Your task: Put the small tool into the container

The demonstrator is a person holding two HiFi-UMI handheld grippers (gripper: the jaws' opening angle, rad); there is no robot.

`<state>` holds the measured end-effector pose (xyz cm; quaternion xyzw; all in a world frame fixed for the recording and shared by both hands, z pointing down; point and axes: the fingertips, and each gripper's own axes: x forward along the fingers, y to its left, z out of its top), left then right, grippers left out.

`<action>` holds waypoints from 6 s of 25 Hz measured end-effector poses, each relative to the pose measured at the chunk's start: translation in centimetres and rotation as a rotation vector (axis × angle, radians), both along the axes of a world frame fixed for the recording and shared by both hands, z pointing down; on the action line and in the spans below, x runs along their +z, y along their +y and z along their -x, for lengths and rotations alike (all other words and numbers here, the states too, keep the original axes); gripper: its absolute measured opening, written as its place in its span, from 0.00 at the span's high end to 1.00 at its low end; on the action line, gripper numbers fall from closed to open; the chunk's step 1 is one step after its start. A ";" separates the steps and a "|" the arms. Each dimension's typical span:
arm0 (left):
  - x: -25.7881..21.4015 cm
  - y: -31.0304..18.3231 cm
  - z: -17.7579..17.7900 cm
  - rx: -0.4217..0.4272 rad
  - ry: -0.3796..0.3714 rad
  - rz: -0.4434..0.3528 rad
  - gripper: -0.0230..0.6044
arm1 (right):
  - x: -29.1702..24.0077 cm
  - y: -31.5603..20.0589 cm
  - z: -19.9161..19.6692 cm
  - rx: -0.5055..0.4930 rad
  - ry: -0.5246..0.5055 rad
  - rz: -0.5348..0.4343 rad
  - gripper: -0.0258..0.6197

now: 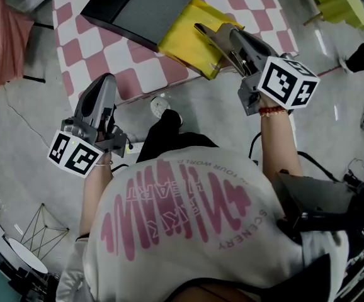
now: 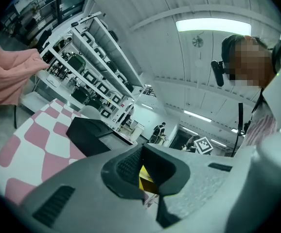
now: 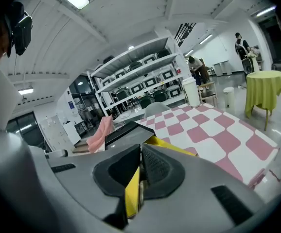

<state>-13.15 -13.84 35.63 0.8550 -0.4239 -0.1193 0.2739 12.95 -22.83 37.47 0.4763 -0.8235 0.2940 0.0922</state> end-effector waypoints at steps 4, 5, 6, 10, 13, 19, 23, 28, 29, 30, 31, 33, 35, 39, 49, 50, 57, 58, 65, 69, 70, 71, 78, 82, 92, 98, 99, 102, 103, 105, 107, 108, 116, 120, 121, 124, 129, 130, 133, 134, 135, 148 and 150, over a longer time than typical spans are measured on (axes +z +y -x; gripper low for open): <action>1.4 -2.1 -0.3 0.012 0.007 0.038 0.95 | 1.4 -2.3 0.7 -0.010 0.024 0.050 0.93; 1.6 -2.6 -0.3 0.013 0.007 0.045 0.95 | 1.7 -2.7 0.8 -0.005 0.028 0.067 0.93; 1.7 -3.1 -0.3 0.014 0.007 0.050 0.95 | 2.0 -3.1 0.8 0.002 0.027 0.083 0.93; 1.8 -4.5 -0.8 0.030 0.004 0.061 0.95 | 2.8 -4.4 1.2 0.030 -0.026 0.140 0.93; 2.6 -5.5 -1.2 0.043 0.006 0.087 0.95 | 3.6 -5.3 1.7 0.017 -0.031 0.163 0.93; 3.5 -8.1 -1.0 0.063 0.008 0.112 0.95 | 5.1 -6.9 3.1 0.022 -0.042 0.193 0.93; 3.0 -9.1 -1.5 0.079 0.014 0.110 0.95 | 5.6 -7.0 3.3 0.035 -0.057 0.210 0.93; 1.0 -10.6 -1.2 0.100 -0.003 0.082 0.95 | 5.4 -7.1 3.6 0.022 -0.019 0.218 0.93; 0.5 -10.9 -1.0 0.099 -0.007 0.075 0.95 | 5.3 -7.1 3.6 0.018 -0.004 0.219 0.93; 0.1 -11.2 -0.8 0.098 -0.009 0.067 0.95 | 5.3 -7.0 3.6 0.016 0.007 0.223 0.93; -0.3 -11.5 -0.6 0.096 -0.010 0.059 0.95 | 5.3 -6.9 3.6 0.016 0.015 0.226 0.93; -0.9 -11.9 -0.2 0.092 -0.012 0.045 0.95 | 5.3 -6.8 3.4 0.018 0.025 0.235 0.93; -1.1 -12.3 0.3 0.082 -0.023 0.032 0.95 | 5.4 -6.8 3.3 0.019 0.029 0.249 0.93; -0.7 -13.0 2.1 0.028 -0.056 0.027 0.95 | 5.6 -6.5 3.3 0.004 0.044 0.277 0.93; -0.3 -11.1 5.4 -0.068 -0.063 0.042 0.95 | 6.5 -6.2 4.8 -0.049 0.094 0.298 0.93; -0.3 -10.8 5.7 -0.074 -0.069 0.043 0.95 | 6.6 -6.2 5.0 -0.053 0.098 0.299 0.93; -0.9 -10.0 7.8 -0.133 -0.067 0.035 0.95 | 6.8 -6.0 5.9 -0.082 0.124 0.306 0.93; -0.8 -10.0 8.0 -0.140 -0.064 0.038 0.95 | 7.0 -6.0 5.9 -0.084 0.126 0.310 0.93; -0.6 -9.7 8.7 -0.170 -0.053 0.042 0.95 | 8.1 -5.9 5.5 -0.086 0.141 0.333 0.93; -0.9 -9.7 8.9 -0.174 -0.059 0.036 0.95 | 8.3 -5.9 5.3 -0.083 0.140 0.339 0.93; -0.9 -9.6 8.9 -0.174 -0.060 0.035 0.95 | 8.4 -5.9 5.3 -0.085 0.140 0.341 0.93; -0.9 -9.6 8.9 -0.174 -0.060 0.035 0.95 | 8.5 -5.8 5.2 -0.086 0.140 0.342 0.94; -0.9 -9.7 8.6 -0.167 -0.057 0.035 0.95 | 8.5 -5.9 5.2 -0.089 0.132 0.344 0.93; -0.8 -9.6 8.4 -0.168 -0.060 0.033 0.95 | 8.7 -5.8 5.1 -0.093 0.128 0.350 0.93; -1.0 -9.8 7.8 -0.148 -0.069 0.025 0.95 | 9.1 -5.7 5.0 -0.092 0.115 0.385 0.93; -1.4 -9.6 7.7 -0.141 -0.068 0.021 0.95 | 9.4 -5.7 4.8 -0.083 0.142 0.404 0.92; -1.4 -9.6 7.7 -0.141 -0.067 0.021 0.95 | 9.5 -5.8 4.8 -0.081 0.145 0.409 0.92; -1.5 -9.3 7.7 -0.147 -0.065 0.021 0.95 | 9.7 -5.9 4.6 -0.079 0.149 0.414 0.91; -1.4 -9.1 7.8 -0.150 -0.064 0.021 0.95 | 9.8 -5.9 4.6 -0.079 0.150 0.415 0.91; -1.4 -8.8 7.9 -0.157 -0.062 0.022 0.95 | 9.8 -5.8 4.5 -0.081 0.155 0.416 0.91; -1.5 -8.7 8.2 -0.166 -0.061 0.022 0.95 | 9.7 -5.8 4.6 -0.082 0.157 0.416 0.91; -1.5 -8.7 8.3 -0.170 -0.061 0.021 0.95 | 9.7 -5.8 4.5 -0.082 0.159 0.416 0.91; -1.6 -8.9 8.1 -0.178 -0.066 0.011 0.95 | 10.1 -6.1 4.0 -0.060 0.140 0.427 0.88; -1.8 -8.9 7.9 -0.173 -0.070 0.005 0.95 | 10.0 -6.0 4.4 -0.067 0.124 0.432 0.88; -1.9 -9.0 7.8 -0.173 -0.071 0.004 0.95 | 10.0 -6.0 4.4 -0.072 0.127 0.429 0.88; -2.1 -9.0 7.6 -0.177 -0.074 0.000 0.95 | 9.9 -6.0 4.5 -0.073 0.123 0.432 0.88; -2.2 -8.5 6.9 -0.185 -0.078 -0.008 0.95 | 10.4 -5.9 4.4 -0.059 0.106 0.445 0.88; -2.1 -8.3 6.6 -0.187 -0.078 -0.008 0.95 | 10.5 -5.9 4.3 -0.059 0.107 0.445 0.88; -2.0 -7.7 6.0 -0.200 -0.074 -0.006 0.95 | 10.7 -5.7 4.1 -0.062 0.113 0.451 0.88; -2.2 -7.6 5.8 -0.205 -0.071 -0.009 0.95 | 10.7 -5.7 4.1 -0.063 0.115 0.452 0.88; -2.5 -7.4 5.6 -0.212 -0.071 -0.016 0.95 | 10.6 -5.8 4.2 -0.063 0.117 0.450 0.88; -3.9 -2.5 -0.2 -0.273 -0.059 -0.032 0.95 | 8.5 -4.0 3.2 -0.087 0.033 0.466 0.76; -4.0 -1.4 -1.2 -0.285 -0.044 -0.019 0.95 | 7.6 -2.6 2.5 -0.110 0.007 0.471 0.76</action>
